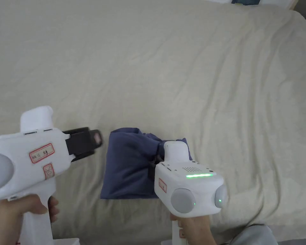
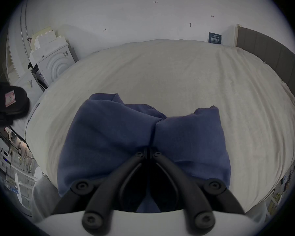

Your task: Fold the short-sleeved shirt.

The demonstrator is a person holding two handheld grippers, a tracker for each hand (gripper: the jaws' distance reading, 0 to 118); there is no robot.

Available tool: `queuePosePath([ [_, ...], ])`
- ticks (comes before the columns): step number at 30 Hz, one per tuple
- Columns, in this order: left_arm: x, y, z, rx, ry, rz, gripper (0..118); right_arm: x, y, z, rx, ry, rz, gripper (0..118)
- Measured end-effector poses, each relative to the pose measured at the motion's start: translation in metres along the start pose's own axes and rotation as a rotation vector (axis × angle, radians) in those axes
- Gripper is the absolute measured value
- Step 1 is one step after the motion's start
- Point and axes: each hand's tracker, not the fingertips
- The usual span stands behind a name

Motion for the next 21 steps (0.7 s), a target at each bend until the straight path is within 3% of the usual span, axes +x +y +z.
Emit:
queuePosePath([
  [1,-0.002,0.001,-0.009,-0.058,-0.057,0.018,103,0.003,0.001,0.0,-0.002,0.009,-0.023,7],
  [2,-0.004,0.002,-0.021,-0.104,-0.081,0.019,111,0.006,0.002,-0.001,-0.007,0.018,-0.047,7],
  [5,-0.018,0.006,-0.055,-0.231,-0.11,0.0,112,0.005,0.004,0.003,-0.019,0.031,-0.069,7],
  [10,-0.045,-0.007,-0.096,-0.453,-0.128,0.14,114,0.002,0.007,0.003,-0.041,0.026,-0.057,7],
  [12,-0.046,-0.006,-0.098,-0.41,-0.213,0.138,115,0.0,0.008,0.005,-0.042,0.032,-0.061,7],
  [16,-0.045,-0.008,-0.113,-0.501,-0.333,0.26,113,0.001,0.009,0.006,-0.044,0.041,-0.064,7],
  [19,-0.032,-0.01,-0.115,-0.515,-0.316,0.137,112,0.001,0.008,0.006,-0.057,0.055,-0.048,7],
  [21,-0.027,-0.009,-0.117,-0.531,-0.329,0.096,106,0.0,0.008,0.006,-0.061,0.065,-0.061,7],
])
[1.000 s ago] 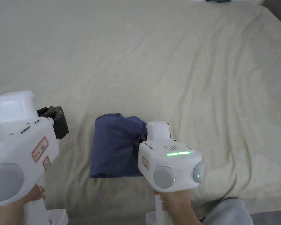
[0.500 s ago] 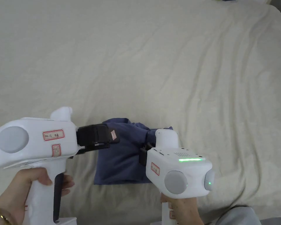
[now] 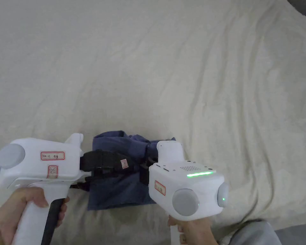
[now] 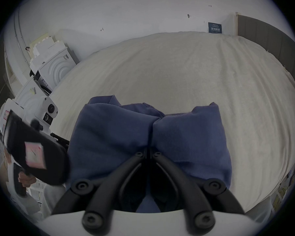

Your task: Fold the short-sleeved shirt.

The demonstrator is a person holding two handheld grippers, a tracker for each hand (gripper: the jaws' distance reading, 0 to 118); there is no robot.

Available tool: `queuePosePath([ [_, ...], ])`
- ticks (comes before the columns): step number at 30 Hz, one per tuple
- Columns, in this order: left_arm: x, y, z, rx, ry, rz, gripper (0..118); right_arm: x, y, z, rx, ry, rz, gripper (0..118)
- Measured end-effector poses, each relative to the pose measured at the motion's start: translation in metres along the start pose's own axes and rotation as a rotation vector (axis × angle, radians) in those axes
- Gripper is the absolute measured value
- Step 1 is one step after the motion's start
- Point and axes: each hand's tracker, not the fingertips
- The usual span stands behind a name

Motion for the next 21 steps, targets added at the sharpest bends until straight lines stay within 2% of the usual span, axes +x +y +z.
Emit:
queuePosePath([
  [1,0.001,0.002,-0.002,-0.011,0.054,-0.015,88,0.0,0.0,0.0,-0.003,0.004,-0.007,7],
  [3,0.003,0.006,-0.005,-0.023,0.2,-0.045,39,0.006,0.003,-0.002,-0.006,0.007,-0.008,7],
  [4,0.0,0.007,-0.005,-0.03,0.189,-0.029,32,0.005,0.004,-0.002,-0.013,0.015,-0.003,7],
  [5,-0.003,0.008,-0.003,-0.03,0.108,0.029,31,0.004,0.004,-0.001,-0.017,0.012,0.006,7],
  [9,0.001,0.01,0.0,-0.013,0.157,0.023,28,0.016,0.013,-0.005,-0.051,0.035,-0.01,7],
  [11,0.009,0.011,0.004,-0.007,0.182,0.043,26,0.012,0.025,0.016,-0.056,0.032,-0.016,7],
  [12,0.006,0.015,0.006,-0.005,0.195,0.044,25,0.012,0.028,0.023,-0.037,0.006,-0.002,7],
  [17,0.027,0.018,0.042,-0.017,0.235,-0.026,22,0.012,0.052,0.09,0.121,0.043,0.113,7],
  [21,0.013,0.022,0.104,-0.012,0.392,-0.067,22,0.014,0.073,0.13,0.193,0.059,0.126,7],
])
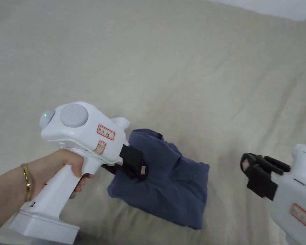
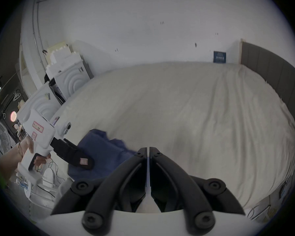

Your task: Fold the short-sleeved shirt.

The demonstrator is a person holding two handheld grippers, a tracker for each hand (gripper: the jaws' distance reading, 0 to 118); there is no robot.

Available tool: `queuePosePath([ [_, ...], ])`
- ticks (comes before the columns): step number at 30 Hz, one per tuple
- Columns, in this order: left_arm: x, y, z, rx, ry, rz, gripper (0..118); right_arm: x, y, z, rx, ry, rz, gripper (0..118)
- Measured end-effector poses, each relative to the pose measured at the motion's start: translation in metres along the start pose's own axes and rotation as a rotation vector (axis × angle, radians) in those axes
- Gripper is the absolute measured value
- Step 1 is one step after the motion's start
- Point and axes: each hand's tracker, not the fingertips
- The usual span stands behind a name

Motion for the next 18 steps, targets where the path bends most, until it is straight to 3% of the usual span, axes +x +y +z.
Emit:
queuePosePath([
  [3,-0.044,0.0,0.05,0.024,0.125,0.06,22,0.0,0.012,0.007,0.048,-0.035,0.064,7],
  [11,-0.163,0.002,0.168,0.158,0.579,0.205,22,-0.02,0.026,0.001,0.053,-0.059,0.021,7],
  [15,-0.214,0.016,0.186,0.161,0.799,0.294,22,-0.023,0.027,-0.002,0.031,-0.081,0.017,7],
  [17,-0.237,0.024,0.189,0.153,0.913,0.313,30,-0.02,0.029,0.005,0.024,-0.097,0.03,7],
  [18,-0.243,0.026,0.189,0.145,0.987,0.311,45,-0.02,0.03,0.006,0.021,-0.101,0.035,7],
])
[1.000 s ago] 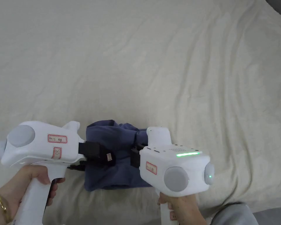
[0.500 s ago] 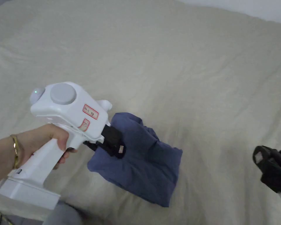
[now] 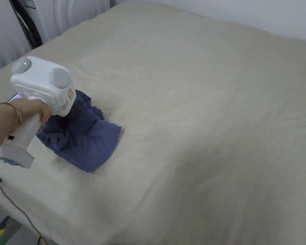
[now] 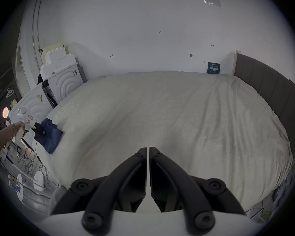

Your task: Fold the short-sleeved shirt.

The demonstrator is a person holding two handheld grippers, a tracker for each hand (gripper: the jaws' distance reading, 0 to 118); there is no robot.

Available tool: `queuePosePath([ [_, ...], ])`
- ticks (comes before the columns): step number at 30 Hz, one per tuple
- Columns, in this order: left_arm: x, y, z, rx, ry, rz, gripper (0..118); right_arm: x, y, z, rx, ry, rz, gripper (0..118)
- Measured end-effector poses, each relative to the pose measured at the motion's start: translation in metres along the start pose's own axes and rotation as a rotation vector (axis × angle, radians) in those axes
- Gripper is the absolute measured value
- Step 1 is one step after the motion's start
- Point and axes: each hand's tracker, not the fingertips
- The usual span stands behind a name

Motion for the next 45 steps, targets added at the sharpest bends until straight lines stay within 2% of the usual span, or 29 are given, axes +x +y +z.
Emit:
queuePosePath([
  [1,0.001,0.0,0.001,0.007,0.08,-0.017,71,-0.001,0.003,0.002,-0.003,0.0,-0.001,7],
  [2,0.001,0.001,0.002,0.02,0.159,-0.051,83,-0.001,0.005,0.004,-0.004,0.002,-0.002,7],
  [4,0.0,0.0,0.008,0.103,0.225,-0.078,88,0.003,0.005,0.011,0.017,0.017,-0.005,7],
  [7,0.001,-0.008,0.038,0.221,0.235,-0.003,87,0.008,0.005,0.012,0.036,0.024,0.003,7],
  [9,-0.003,-0.004,0.057,0.375,0.216,0.056,80,0.011,0.009,0.019,0.059,0.028,0.018,7],
  [13,0.015,-0.013,0.153,0.672,0.024,0.116,15,0.019,0.021,0.042,0.135,0.026,0.032,7],
  [17,0.051,-0.03,0.241,0.898,-0.122,0.127,4,0.027,0.036,0.074,0.252,0.007,0.044,7],
  [20,0.083,-0.051,0.293,1.048,-0.203,0.15,0,0.032,0.044,0.094,0.302,-0.014,0.067,7],
  [24,0.122,-0.081,0.328,1.161,-0.353,0.12,0,0.04,0.047,0.118,0.386,-0.041,0.042,7],
  [27,0.159,-0.098,0.333,1.214,-0.417,0.105,0,0.041,0.048,0.118,0.428,-0.082,0.051,7],
  [33,0.22,-0.166,0.338,1.218,-0.485,0.076,0,0.055,0.068,0.095,0.471,-0.14,0.049,7],
  [38,0.253,-0.199,0.322,1.228,-0.514,0.0,0,0.075,0.036,0.103,0.505,-0.178,0.052,7],
  [45,0.264,-0.232,0.307,1.177,-0.567,-0.012,0,0.055,0.007,0.111,0.493,-0.196,0.057,7],
])
